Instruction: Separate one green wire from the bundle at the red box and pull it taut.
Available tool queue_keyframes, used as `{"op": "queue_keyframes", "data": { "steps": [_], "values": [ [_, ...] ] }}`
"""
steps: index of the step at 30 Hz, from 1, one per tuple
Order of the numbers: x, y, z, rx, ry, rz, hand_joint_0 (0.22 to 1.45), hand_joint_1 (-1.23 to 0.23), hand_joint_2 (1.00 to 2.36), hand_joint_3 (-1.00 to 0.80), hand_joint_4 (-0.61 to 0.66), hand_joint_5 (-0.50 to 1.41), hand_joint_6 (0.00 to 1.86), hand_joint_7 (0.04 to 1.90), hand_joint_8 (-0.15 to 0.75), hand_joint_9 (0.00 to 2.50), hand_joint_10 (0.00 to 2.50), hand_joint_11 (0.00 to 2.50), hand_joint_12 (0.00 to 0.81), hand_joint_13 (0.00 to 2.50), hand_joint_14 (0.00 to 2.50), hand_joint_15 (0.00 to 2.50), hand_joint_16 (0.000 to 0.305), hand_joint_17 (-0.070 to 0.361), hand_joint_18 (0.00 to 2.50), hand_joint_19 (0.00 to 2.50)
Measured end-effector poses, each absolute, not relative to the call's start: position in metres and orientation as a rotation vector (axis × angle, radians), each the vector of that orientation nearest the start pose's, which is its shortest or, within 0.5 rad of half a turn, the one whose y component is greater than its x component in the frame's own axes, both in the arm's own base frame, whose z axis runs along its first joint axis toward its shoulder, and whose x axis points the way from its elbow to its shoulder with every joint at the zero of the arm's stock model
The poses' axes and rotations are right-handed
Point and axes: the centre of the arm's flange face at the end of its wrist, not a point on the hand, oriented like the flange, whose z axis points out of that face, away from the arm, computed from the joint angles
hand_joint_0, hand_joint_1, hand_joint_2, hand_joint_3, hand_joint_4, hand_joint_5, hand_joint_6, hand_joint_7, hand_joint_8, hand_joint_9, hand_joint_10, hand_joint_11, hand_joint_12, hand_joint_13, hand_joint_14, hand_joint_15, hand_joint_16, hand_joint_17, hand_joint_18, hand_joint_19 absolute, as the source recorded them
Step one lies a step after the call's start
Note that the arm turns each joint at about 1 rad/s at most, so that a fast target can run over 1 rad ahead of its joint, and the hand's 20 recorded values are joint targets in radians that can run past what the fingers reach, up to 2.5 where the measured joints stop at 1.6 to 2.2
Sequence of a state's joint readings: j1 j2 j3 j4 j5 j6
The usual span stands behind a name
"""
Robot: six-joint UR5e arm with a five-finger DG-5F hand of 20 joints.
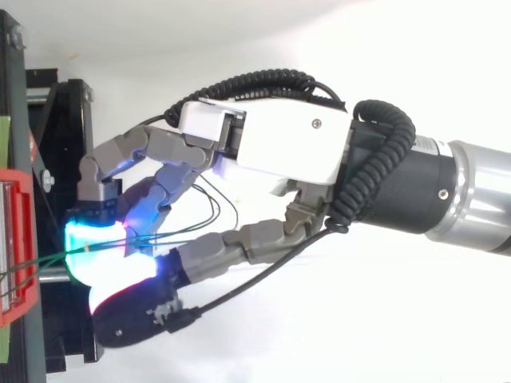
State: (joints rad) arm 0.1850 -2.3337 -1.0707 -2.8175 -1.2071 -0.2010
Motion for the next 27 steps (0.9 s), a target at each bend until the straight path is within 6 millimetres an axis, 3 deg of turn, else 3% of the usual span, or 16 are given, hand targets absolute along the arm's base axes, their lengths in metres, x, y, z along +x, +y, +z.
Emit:
{"op": "queue_keyframes", "data": {
  "steps": [4, 9, 18, 27],
  "values": [
    [0.789, -0.025, 0.275, 1.126, 1.125, 0.965, 0.52, -0.53, 1.0, -0.5, 0.24, -0.17, 0.89, 1.08, 0.361, 0.98, 0.02, 0.74, 0.374, 0.83, 0.01, 0.36, 0.052, 0.117, 0.86, 0.38],
    [0.789, -0.025, 0.281, 1.122, 1.119, 0.969, 0.56, -0.4, 1.0, -0.44, 0.22, -0.16, 0.87, 1.12, 0.358, 1.01, 0.02, 0.73, 0.366, 0.85, 0.01, 0.37, 0.051, 0.114, 0.87, 0.41],
    [0.788, -0.026, 0.284, 1.125, 1.121, 0.966, 0.57, -0.63, 1.02, -0.15, 0.22, -0.17, 0.88, 1.2, 0.372, 1.02, 0.02, 0.79, 0.371, 0.87, 0.01, 0.38, 0.051, 0.114, 0.9, 0.4],
    [0.784, -0.028, 0.287, 1.138, 1.143, 0.947, 0.59, -0.72, 1.02, -0.11, 0.16, -0.18, 0.89, 1.17, 0.367, 1.01, 0.02, 0.8, 0.366, 0.87, 0.01, 0.38, 0.05, 0.113, 0.91, 0.38]
  ]
}}
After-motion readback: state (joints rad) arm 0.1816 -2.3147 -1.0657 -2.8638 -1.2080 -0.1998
